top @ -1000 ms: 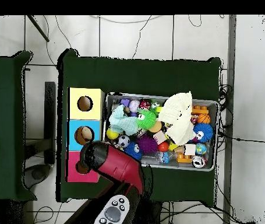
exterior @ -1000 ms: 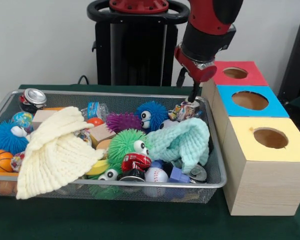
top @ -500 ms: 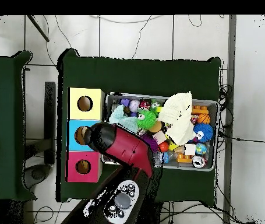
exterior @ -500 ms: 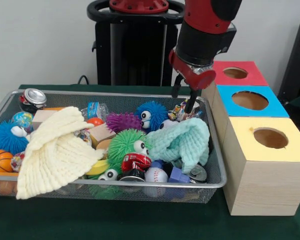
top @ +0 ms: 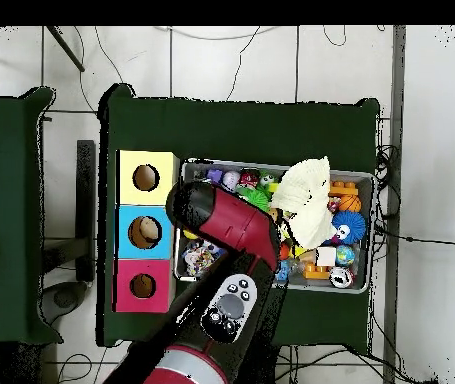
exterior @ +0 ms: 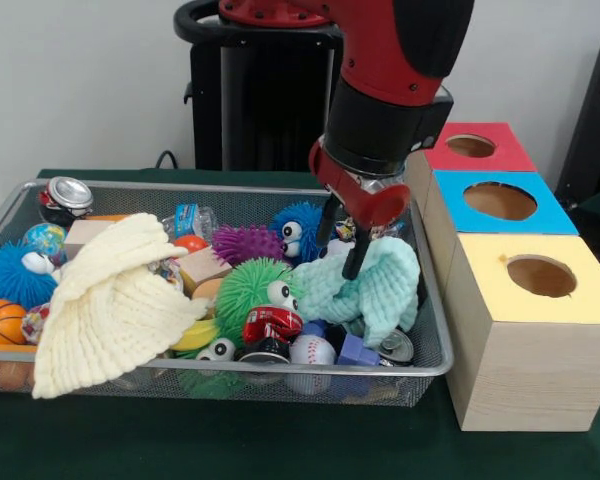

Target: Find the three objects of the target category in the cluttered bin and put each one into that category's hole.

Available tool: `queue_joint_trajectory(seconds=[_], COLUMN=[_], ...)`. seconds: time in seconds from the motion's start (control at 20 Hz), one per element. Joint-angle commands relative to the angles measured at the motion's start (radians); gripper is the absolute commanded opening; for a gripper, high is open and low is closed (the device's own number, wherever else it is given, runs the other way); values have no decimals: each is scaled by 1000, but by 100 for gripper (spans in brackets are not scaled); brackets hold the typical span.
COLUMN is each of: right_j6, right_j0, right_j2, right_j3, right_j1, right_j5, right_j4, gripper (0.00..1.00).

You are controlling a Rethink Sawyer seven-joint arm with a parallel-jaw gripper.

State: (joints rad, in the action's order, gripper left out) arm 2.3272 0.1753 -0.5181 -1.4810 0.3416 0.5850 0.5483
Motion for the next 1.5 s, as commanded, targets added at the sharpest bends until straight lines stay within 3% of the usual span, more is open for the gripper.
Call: queue_joint_trajectory(seconds=[0.05, 0.8, 1.1, 1.5], right_j6=[164, 146, 118, 145], right_j0=[-34, -43, -40, 2], right_j2=[44, 79, 80, 41], right_j3=[162, 121, 54, -6], right_j1=[-67, -88, -34, 14], right_j5=[70, -36, -29, -5], right_j4=[-21, -22, -36, -48], gripper=[100, 100, 100, 100])
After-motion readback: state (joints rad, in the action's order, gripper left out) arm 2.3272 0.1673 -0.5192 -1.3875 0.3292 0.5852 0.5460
